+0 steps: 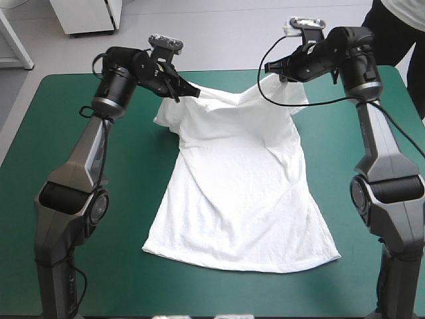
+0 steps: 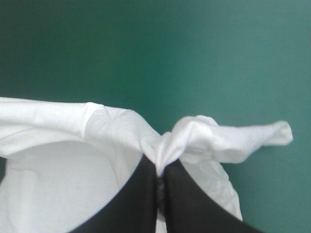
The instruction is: Fold the cloth
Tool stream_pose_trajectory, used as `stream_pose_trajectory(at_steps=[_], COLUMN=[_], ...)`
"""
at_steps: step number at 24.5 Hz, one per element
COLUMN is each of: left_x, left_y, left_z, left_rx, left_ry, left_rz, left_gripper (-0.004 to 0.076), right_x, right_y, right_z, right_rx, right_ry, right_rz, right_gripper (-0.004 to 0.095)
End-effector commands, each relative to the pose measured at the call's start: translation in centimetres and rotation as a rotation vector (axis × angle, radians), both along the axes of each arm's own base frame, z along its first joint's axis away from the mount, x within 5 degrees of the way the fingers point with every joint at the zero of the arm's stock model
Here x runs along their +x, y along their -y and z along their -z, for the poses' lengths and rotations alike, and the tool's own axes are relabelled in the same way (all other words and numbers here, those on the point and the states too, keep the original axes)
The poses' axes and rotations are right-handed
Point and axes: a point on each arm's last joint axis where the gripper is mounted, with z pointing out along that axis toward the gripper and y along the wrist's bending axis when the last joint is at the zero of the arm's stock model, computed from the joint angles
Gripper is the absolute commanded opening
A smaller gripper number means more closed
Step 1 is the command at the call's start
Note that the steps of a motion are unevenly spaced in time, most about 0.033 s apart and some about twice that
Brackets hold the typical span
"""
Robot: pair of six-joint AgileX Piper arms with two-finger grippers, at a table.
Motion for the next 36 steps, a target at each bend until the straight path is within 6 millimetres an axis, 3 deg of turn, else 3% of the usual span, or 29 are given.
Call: stream_pose_trajectory(at_steps=[1, 3, 9, 11, 13, 16, 17, 20, 25, 27, 31, 36], left_x=[1.0, 1.9, 4.8, 5.5, 5.8, 5.5, 4.9, 3.9, -0.2, -1.9, -4.4, -8.5], left_y=[0.4, 0.6, 0.8, 0.8, 0.9, 1.0, 0.8, 0.4, -1.1, -1.6, -2.4, -3.8], left_z=[-0.4, 1.1, 4.3, 5.4, 6.1, 6.3, 5.6, 3.4, -4.2, -6.2, -7.9, -10.2], left_rx=[-0.045, -0.042, -0.005, 0.011, 0.015, -0.011, -0.02, -0.019, -0.037, -0.036, -0.035, -0.053], left_ry=[0.09, 0.08, 0.169, 0.181, 0.169, 0.117, 0.084, 0.086, 0.186, 0.191, 0.185, 0.24], left_rz=[-0.014, -0.019, -0.046, -0.054, -0.054, -0.071, -0.092, -0.096, -0.102, -0.099, -0.097, -0.099], left_gripper=[-0.001, -0.001, -0.001, 0.0007, 0.0083, 0.0275, 0.042, 0.0519, 0.0439, 0.0439, 0.0438, 0.0413], right_x=[0.4, 1.6, 4.1, 4.6, 4.9, 4.7, 4.2, 3.2, -0.1, -1.4, -3.3, -6.7], right_y=[0.1, 0.1, 0.4, 0.4, 0.3, 0.3, 0.3, 0.5, 1.0, 1.2, 1.6, 2.2], right_z=[0.0, 1.8, 4.5, 5.1, 6.0, 6.3, 5.8, 4.5, -0.9, -2.9, -5.6, -8.4], right_rx=[-0.021, -0.041, -0.103, -0.105, -0.111, -0.102, -0.091, -0.09, -0.078, -0.076, -0.082, -0.095], right_ry=[0.033, 0.014, 0.066, 0.069, 0.054, 0.015, -0.013, -0.024, 0.039, 0.086, 0.152, 0.2], right_rz=[-0.003, 0.007, 0.058, 0.057, 0.043, 0.056, 0.07, 0.069, 0.07, 0.067, 0.057, 0.051], right_gripper=[-0.0017, -0.0017, -0.0006, 0.0073, 0.0228, 0.0486, 0.0584, 0.0569, 0.0549, 0.0508, 0.04, 0.0399])
